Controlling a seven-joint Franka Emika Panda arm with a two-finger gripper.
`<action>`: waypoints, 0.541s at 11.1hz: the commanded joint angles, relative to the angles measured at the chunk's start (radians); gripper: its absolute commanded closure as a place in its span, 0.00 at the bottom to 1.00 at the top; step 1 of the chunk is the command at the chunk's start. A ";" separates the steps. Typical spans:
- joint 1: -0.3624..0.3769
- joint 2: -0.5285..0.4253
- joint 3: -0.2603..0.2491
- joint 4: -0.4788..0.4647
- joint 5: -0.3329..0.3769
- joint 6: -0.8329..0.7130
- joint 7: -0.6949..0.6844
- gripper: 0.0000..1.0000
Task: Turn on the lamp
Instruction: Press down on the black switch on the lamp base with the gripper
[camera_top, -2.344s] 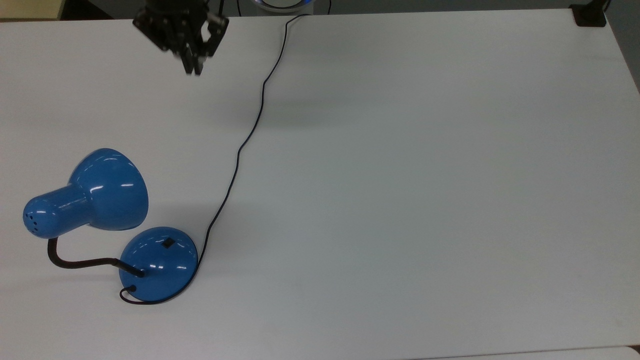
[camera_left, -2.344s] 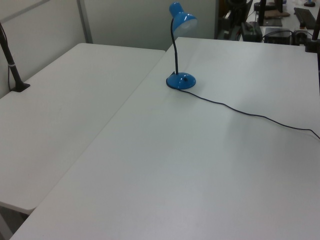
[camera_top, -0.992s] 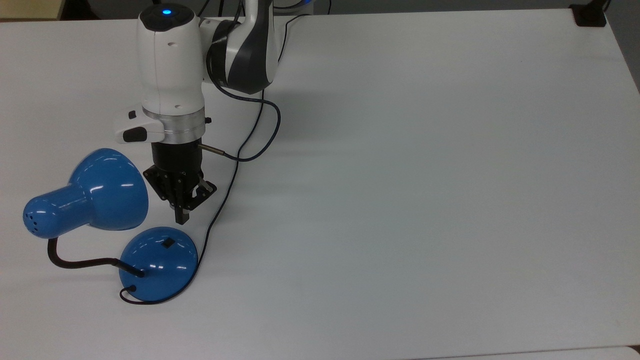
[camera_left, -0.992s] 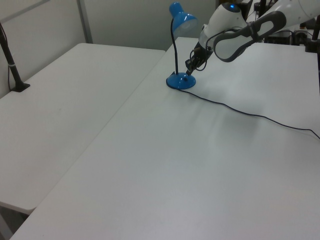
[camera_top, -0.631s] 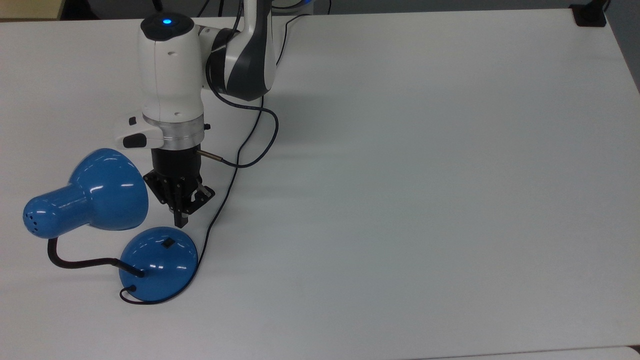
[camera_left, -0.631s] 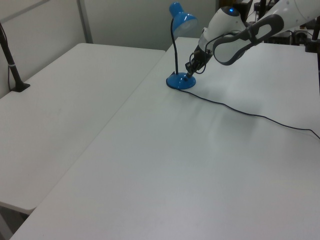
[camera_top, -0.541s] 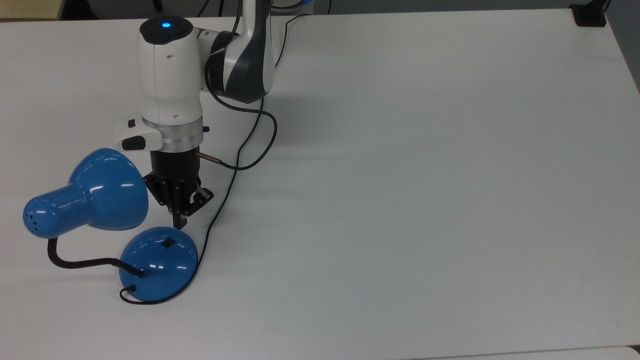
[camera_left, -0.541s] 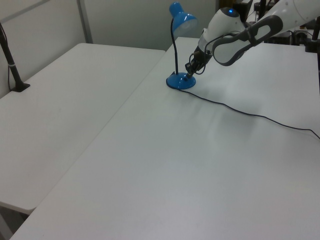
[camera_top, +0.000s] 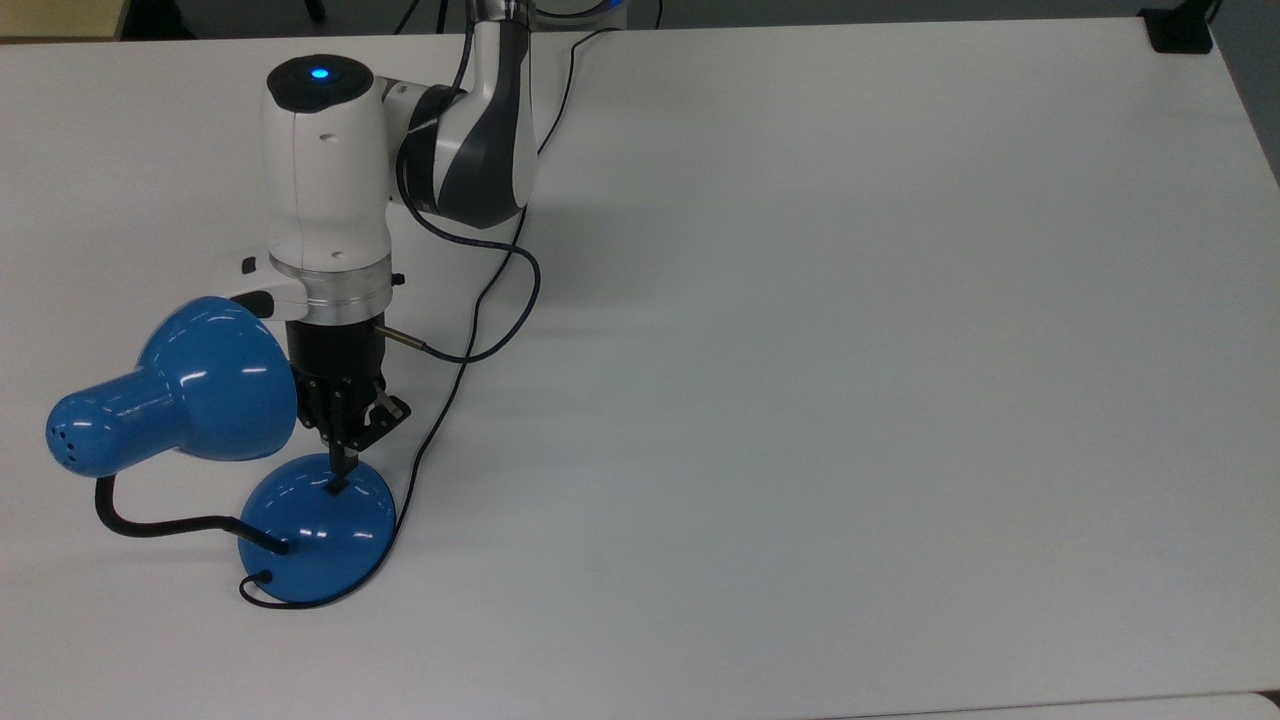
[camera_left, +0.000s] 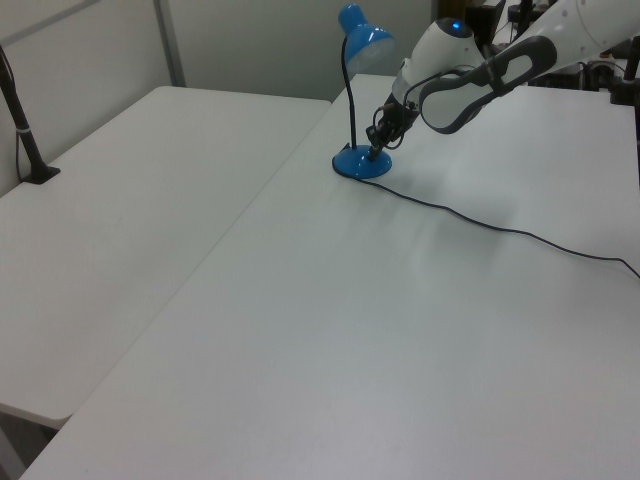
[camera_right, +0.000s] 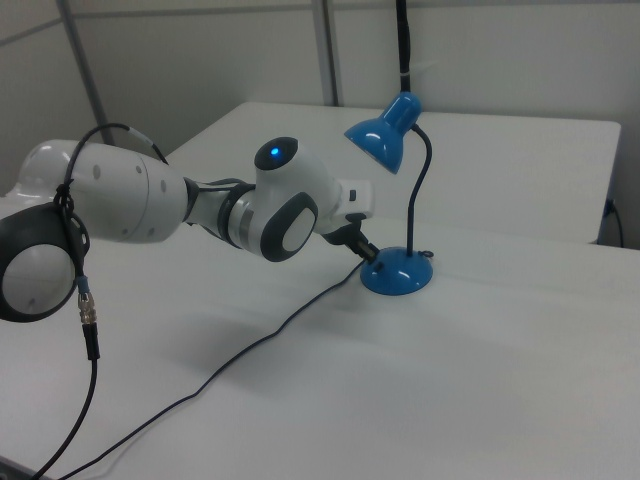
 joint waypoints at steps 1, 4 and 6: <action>-0.008 0.044 0.002 0.047 0.010 0.023 0.018 1.00; -0.014 0.067 0.002 0.075 0.010 0.025 0.027 1.00; -0.014 0.075 0.002 0.086 0.010 0.037 0.032 1.00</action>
